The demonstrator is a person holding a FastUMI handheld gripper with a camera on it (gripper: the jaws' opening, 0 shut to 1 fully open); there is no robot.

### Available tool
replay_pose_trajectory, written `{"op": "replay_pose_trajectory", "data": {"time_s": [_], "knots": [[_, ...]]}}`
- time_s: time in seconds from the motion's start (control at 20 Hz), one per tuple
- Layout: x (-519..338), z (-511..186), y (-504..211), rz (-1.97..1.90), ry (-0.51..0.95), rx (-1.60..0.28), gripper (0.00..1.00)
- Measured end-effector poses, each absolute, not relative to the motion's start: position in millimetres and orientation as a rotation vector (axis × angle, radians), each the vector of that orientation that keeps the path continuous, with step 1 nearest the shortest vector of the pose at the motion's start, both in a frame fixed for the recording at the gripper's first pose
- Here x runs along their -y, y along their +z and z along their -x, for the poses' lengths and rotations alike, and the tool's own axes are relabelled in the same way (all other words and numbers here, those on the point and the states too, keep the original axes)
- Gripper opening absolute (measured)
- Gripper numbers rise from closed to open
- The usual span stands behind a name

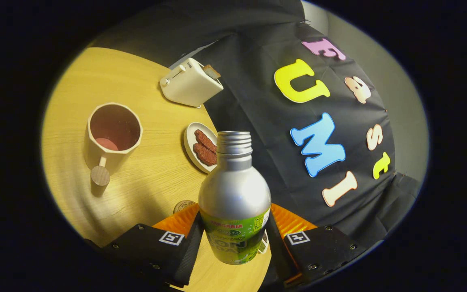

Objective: Take the bottle from table, then pour the juice into the cup, finally place the bottle on the coaster

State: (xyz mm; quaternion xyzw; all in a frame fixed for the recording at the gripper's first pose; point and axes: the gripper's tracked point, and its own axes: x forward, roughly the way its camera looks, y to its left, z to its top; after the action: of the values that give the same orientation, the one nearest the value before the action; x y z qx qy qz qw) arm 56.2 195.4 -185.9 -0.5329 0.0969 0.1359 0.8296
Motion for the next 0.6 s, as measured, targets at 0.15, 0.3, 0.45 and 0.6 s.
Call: {"op": "replay_pose_trajectory", "data": {"time_s": [0.15, 0.3, 0.45, 0.6], "knots": [[-203, -58, -187, 1.193, 0.311, -0.193, 0.77], [-210, -59, -186, 1.235, 0.324, -0.183, 0.77], [-217, -59, -189, 1.282, 0.354, -0.178, 0.77], [-218, -60, -189, 1.337, 0.366, -0.180, 0.77]]}}
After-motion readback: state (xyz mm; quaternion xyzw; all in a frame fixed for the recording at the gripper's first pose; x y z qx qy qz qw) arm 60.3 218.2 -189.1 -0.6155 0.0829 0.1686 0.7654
